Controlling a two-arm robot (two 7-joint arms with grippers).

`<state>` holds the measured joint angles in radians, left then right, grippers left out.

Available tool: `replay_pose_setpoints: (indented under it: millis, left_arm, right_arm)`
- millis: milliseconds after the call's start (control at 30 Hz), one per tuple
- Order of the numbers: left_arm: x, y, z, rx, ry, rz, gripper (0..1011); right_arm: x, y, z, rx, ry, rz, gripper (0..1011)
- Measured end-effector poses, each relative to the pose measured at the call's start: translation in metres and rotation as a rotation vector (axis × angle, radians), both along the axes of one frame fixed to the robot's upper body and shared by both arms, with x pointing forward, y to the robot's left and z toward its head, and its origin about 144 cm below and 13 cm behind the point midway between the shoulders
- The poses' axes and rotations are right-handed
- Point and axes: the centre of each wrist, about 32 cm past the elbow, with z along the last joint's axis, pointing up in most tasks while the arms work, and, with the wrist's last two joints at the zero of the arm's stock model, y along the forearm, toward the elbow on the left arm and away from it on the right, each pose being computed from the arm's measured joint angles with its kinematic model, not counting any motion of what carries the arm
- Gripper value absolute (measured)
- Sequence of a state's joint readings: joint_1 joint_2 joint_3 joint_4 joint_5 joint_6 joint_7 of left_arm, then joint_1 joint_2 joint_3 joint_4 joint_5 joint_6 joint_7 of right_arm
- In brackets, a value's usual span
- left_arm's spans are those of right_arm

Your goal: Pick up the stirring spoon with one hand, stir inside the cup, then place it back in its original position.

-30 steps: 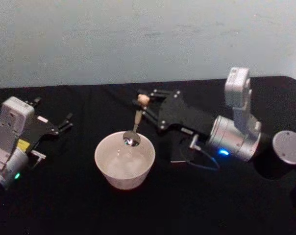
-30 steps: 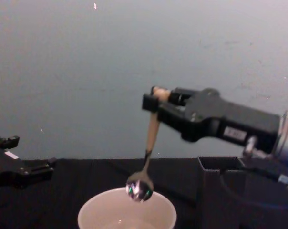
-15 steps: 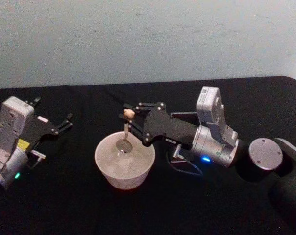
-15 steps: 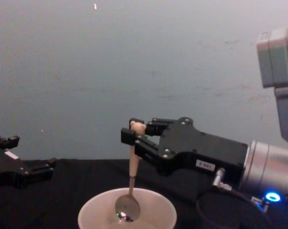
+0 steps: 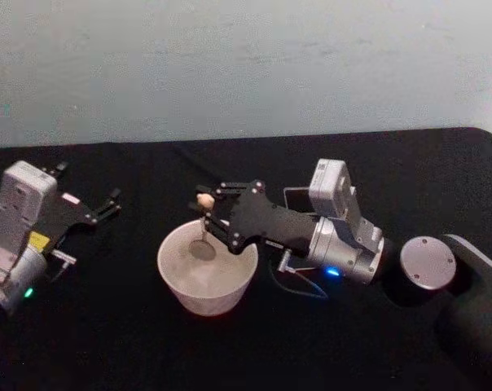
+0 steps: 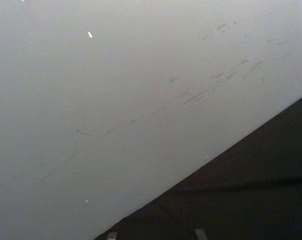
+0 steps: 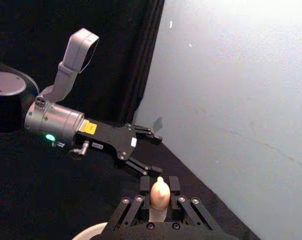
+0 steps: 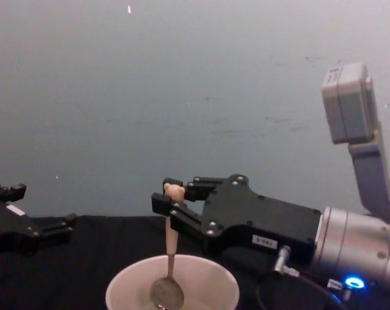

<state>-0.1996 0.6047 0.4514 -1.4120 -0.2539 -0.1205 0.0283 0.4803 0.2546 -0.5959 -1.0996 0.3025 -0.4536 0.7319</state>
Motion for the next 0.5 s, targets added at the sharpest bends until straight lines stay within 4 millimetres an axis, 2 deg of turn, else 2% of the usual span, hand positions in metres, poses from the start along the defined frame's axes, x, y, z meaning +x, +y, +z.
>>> replay_pose_setpoints:
  millis: [233, 500]
  left_arm:
    - [0.0, 0.0, 0.0, 0.0, 0.0, 0.0, 1001]
    - [0.0, 0.0, 0.0, 0.0, 0.0, 0.0, 1001]
  right_arm:
    - [0.001, -0.002, 0.0, -0.005, -0.008, -0.018, 214]
    - [-0.005, -0.019, 0.002, -0.018, -0.01, -0.03, 215]
